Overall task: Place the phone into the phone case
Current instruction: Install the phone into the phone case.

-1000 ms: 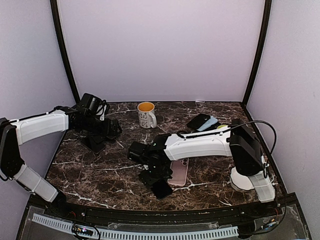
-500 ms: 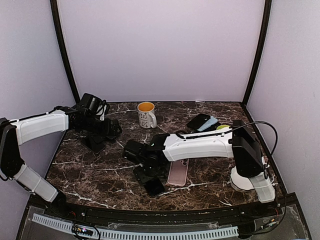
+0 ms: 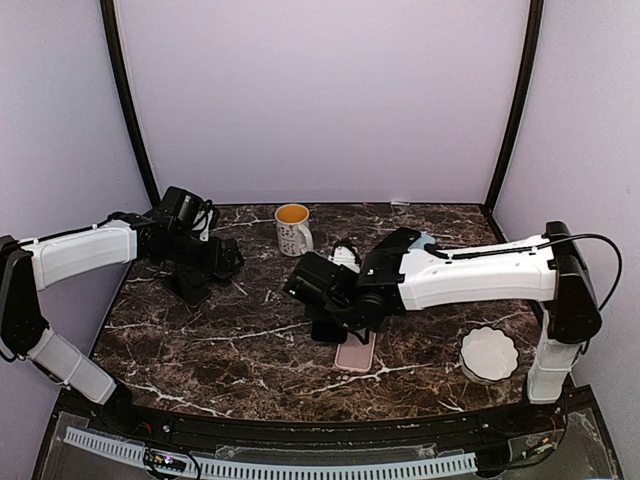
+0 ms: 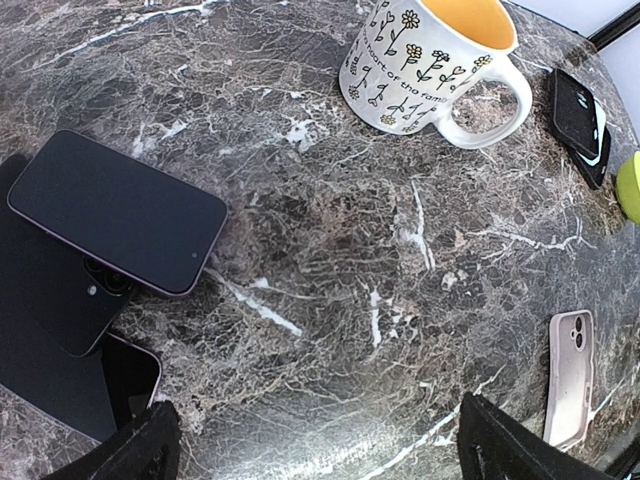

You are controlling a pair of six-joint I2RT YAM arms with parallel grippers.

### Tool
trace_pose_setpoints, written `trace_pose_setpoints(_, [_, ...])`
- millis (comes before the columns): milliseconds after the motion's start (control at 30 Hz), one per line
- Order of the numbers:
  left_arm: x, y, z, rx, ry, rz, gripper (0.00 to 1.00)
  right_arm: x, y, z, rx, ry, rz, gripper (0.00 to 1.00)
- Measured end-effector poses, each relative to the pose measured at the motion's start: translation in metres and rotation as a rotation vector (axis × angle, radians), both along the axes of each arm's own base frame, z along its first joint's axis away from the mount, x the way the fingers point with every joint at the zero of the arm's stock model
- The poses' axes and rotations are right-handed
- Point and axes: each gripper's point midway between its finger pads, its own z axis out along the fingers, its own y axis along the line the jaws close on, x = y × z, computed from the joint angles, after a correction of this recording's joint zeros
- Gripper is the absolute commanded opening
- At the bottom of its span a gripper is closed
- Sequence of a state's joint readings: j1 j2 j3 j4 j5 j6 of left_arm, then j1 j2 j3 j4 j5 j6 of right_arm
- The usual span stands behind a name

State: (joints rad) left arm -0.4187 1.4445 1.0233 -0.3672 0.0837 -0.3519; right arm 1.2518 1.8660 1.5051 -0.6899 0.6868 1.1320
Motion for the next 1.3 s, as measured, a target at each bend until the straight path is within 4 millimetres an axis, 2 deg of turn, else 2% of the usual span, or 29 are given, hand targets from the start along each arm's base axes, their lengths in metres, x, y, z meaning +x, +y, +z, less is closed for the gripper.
trace_pose_setpoints(133, [0.0, 0.0, 0.0, 0.0, 0.001, 0.0, 0.99, 0.004, -0.029, -0.022, -0.051, 0.012, -0.1, 0.27])
trace_pose_setpoints(300, [-0.001, 0.0, -0.002, 0.002, 0.005, 0.0, 0.99, 0.01, -0.043, -0.035, -0.085, 0.018, -0.169, 0.22])
trace_pose_setpoints(500, [-0.001, 0.0, -0.002, 0.001, 0.005, -0.001, 0.99, 0.009, -0.047, -0.053, -0.125, 0.043, -0.185, 0.19])
trace_pose_setpoints(700, [-0.001, 0.0, -0.002, 0.001, 0.006, -0.001, 0.99, 0.004, -0.051, -0.064, -0.143, 0.072, -0.184, 0.18])
trace_pose_setpoints(933, [-0.001, 0.0, -0.002, 0.001, 0.006, -0.001, 0.99, -0.005, -0.063, -0.084, -0.177, 0.118, -0.181, 0.18])
trace_pose_setpoints(1300, [-0.001, 0.0, -0.002, 0.001, 0.006, -0.001, 0.99, -0.008, -0.061, -0.095, -0.158, 0.161, -0.162, 0.18])
